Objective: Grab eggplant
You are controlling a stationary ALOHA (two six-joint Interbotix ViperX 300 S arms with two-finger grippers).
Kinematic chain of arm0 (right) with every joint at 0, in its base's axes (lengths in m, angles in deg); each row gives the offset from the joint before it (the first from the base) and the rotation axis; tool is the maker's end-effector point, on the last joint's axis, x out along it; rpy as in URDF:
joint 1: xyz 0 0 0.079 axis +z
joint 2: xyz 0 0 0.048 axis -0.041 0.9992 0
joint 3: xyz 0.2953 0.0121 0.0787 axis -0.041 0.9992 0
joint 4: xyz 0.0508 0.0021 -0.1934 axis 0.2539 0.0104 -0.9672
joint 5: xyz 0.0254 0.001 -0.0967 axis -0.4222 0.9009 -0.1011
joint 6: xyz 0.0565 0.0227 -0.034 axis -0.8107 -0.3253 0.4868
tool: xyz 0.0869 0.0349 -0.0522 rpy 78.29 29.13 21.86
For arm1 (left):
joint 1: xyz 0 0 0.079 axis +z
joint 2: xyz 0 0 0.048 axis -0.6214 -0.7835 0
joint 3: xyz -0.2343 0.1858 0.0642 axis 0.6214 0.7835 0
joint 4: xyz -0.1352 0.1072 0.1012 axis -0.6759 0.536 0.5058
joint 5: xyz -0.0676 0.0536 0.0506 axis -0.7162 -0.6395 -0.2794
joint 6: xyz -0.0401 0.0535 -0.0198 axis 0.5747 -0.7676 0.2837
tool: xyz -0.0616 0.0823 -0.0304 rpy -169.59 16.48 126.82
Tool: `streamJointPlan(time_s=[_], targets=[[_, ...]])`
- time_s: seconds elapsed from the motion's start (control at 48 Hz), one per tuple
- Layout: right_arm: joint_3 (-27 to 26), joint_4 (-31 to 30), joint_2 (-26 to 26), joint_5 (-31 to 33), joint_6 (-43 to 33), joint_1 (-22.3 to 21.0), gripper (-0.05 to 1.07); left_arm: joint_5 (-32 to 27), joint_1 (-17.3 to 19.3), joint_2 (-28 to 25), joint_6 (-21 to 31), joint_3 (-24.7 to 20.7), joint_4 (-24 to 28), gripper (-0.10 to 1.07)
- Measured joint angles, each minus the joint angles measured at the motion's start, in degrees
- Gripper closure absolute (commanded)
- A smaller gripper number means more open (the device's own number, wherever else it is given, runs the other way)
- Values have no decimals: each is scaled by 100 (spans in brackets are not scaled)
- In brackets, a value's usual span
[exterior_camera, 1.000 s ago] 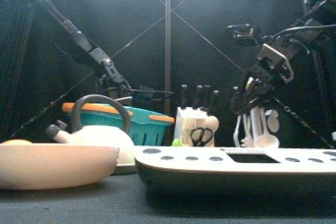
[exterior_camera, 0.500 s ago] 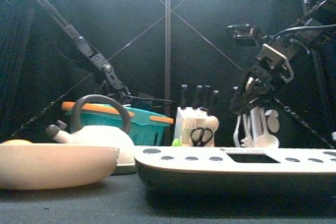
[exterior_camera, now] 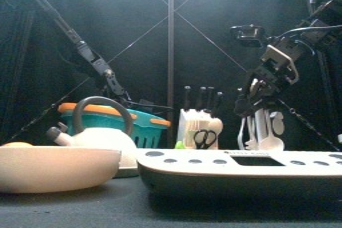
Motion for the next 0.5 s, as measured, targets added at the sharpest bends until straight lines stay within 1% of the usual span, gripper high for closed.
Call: streamJointPlan(time_s=[0.083, 0.25, 0.5], targets=[[0, 0, 0, 0, 0, 0, 12, 0, 0, 9, 9, 0, 9, 40], [0, 0, 0, 0, 0, 0, 12, -35, -9, 88, -9, 9, 18, 40], [0, 0, 0, 0, 0, 0, 12, -62, -18, 519, -9, 0, 26, 40]])
